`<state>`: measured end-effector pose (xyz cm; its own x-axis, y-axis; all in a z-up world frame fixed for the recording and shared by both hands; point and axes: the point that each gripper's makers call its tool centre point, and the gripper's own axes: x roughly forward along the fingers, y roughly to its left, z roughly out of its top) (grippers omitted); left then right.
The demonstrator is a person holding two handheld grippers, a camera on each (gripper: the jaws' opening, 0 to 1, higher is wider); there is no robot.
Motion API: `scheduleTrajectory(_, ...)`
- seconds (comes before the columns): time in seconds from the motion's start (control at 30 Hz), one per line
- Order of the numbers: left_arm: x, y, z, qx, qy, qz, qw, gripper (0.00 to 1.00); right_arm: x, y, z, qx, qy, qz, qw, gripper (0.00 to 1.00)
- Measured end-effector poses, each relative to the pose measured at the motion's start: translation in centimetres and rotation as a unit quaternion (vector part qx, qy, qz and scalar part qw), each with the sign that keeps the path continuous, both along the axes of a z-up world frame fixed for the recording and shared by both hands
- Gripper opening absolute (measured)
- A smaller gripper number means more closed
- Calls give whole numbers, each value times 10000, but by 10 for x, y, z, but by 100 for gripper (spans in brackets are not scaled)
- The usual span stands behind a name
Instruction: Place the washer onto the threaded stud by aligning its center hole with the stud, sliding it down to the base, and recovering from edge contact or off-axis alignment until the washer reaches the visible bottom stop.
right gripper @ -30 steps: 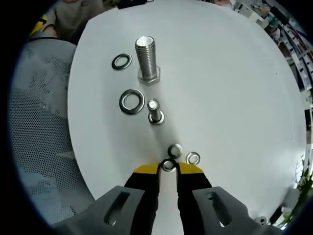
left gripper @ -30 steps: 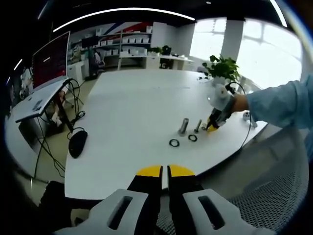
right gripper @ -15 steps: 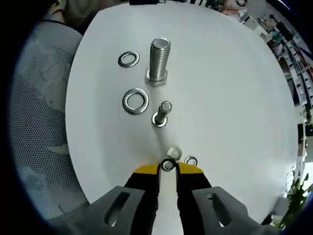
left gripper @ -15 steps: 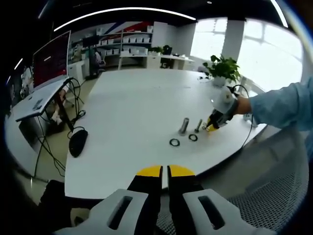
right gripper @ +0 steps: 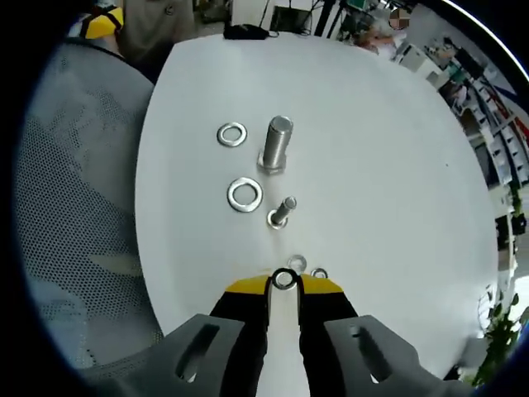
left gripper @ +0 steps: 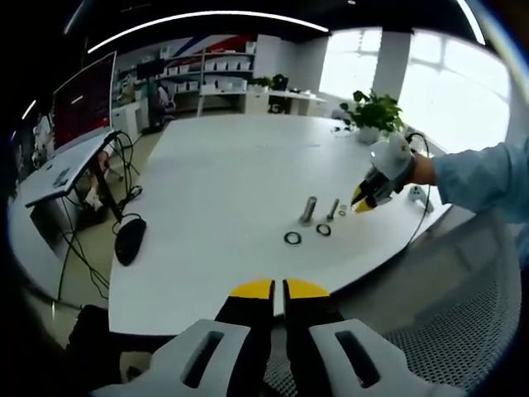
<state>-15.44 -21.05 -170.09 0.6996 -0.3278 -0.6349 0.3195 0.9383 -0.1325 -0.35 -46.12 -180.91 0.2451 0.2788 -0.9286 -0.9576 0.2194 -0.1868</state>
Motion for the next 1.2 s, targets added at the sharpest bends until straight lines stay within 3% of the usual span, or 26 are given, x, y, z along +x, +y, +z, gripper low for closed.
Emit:
scheduleTrajectory(0.13,1,0,3,-22,-107,11,9999,2,-1,8,12,270,-56,-44,9996,14)
scheduleTrajectory(0.33,0,-1,2,-13,-56,-30,10000,2,1,17,28,464,-245,34,9986,14)
scheduleTrajectory(0.43,-1,-2,1,-9,-21,-62,10000,2,3,25,39,752,-264,-68,9968,14)
scheduleTrajectory(0.63,-1,-2,2,-22,-61,-68,10000,2,7,36,46,939,-459,48,9945,14)
scheduleTrajectory(0.9,1,-2,3,-48,-126,-66,9999,2,3,45,44,856,-573,489,9935,14)
scheduleTrajectory(1.2,2,-2,4,-63,-159,-52,9998,2,5,45,37,710,-548,545,9945,14)
